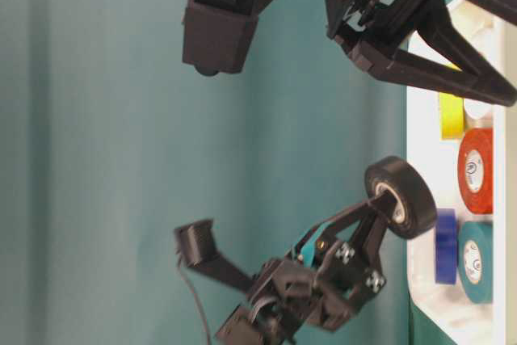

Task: Put the tape alternately from left to right into the white case.
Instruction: 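Carry the black roll into the tray's top middle slot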

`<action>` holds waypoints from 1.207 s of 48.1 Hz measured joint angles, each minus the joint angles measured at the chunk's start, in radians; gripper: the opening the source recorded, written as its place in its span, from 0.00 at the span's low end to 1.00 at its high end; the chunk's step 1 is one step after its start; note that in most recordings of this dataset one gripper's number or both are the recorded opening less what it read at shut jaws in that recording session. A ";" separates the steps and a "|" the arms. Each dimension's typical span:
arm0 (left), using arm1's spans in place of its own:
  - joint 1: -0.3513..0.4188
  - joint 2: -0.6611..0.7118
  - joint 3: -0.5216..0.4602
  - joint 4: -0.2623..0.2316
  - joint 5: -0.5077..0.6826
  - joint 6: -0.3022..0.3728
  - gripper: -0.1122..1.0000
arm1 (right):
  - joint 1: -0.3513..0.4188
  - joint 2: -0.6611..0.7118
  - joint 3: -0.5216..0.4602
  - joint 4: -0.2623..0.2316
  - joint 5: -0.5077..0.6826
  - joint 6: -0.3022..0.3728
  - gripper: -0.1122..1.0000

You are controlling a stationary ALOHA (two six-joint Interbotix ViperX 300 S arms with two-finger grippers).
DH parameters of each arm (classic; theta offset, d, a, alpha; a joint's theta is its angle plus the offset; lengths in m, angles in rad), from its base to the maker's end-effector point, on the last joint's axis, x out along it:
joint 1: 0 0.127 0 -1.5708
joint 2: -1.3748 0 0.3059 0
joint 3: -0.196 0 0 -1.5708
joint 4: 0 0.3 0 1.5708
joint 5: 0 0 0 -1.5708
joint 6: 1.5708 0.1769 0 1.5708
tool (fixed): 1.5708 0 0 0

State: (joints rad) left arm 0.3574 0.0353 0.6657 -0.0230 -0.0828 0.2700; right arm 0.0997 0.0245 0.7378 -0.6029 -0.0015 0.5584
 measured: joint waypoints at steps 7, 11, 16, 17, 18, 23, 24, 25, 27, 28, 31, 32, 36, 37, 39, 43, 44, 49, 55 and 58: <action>0.038 0.051 -0.044 0.000 0.000 0.005 0.31 | -0.002 0.000 0.006 0.002 0.000 0.000 0.62; 0.057 0.069 -0.066 0.000 -0.002 0.005 0.31 | 0.000 0.000 0.009 0.000 -0.002 0.000 0.62; 0.081 0.091 -0.084 0.000 0.000 0.005 0.31 | 0.000 0.000 0.009 0.000 -0.003 0.000 0.62; 0.086 0.094 -0.087 0.000 -0.002 0.005 0.31 | -0.002 0.000 0.009 0.002 -0.005 0.000 0.62; 0.091 0.097 -0.091 0.000 -0.002 0.005 0.31 | -0.002 0.000 0.009 0.000 -0.005 0.000 0.62; 0.101 0.104 -0.098 0.000 0.000 0.005 0.31 | 0.000 0.000 0.011 0.000 -0.008 0.000 0.62; 0.101 0.104 -0.098 0.000 -0.002 0.005 0.31 | 0.000 0.000 0.011 0.000 -0.008 0.000 0.62; 0.101 0.104 -0.098 0.000 0.000 0.005 0.31 | -0.002 0.000 0.011 0.000 -0.008 0.000 0.62; 0.098 0.104 -0.100 -0.002 -0.002 0.003 0.32 | -0.002 0.000 0.011 0.000 -0.009 0.000 0.62; 0.098 0.104 -0.100 0.000 0.000 0.002 0.32 | 0.000 0.000 0.011 0.000 -0.009 0.000 0.62; 0.098 0.104 -0.100 0.000 0.000 0.002 0.32 | -0.002 0.000 0.011 0.000 -0.009 0.000 0.62; 0.100 0.104 -0.100 -0.002 0.000 0.002 0.35 | 0.000 0.000 0.011 0.000 -0.009 0.000 0.62; 0.098 0.103 -0.100 -0.002 0.000 0.002 0.55 | -0.002 0.000 0.011 0.002 -0.009 0.000 0.62; 0.097 0.103 -0.100 0.000 -0.002 0.002 0.61 | -0.002 0.000 0.011 0.002 -0.009 0.000 0.62; 0.095 0.104 -0.100 0.000 0.000 0.002 0.72 | 0.000 0.000 0.011 0.000 -0.009 0.000 0.62; 0.092 0.104 -0.100 0.000 0.000 0.002 0.88 | 0.000 0.000 0.011 0.000 -0.009 0.000 0.62; 0.092 0.104 -0.100 0.000 0.000 0.002 0.88 | 0.000 0.000 0.011 0.000 -0.009 0.000 0.62; 0.092 0.103 -0.097 0.000 0.002 0.002 0.86 | 0.000 0.000 0.011 0.000 -0.009 0.000 0.62; 0.089 0.091 -0.087 0.000 0.002 0.002 0.86 | -0.002 0.000 0.011 0.000 -0.009 0.000 0.62; 0.081 0.074 -0.077 0.000 0.002 0.002 0.86 | -0.002 0.000 0.011 0.000 -0.009 0.000 0.62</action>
State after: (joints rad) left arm 0.4387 0.1089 0.5890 -0.0230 -0.0813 0.2715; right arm 0.0982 0.0245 0.7486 -0.6029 -0.0107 0.5584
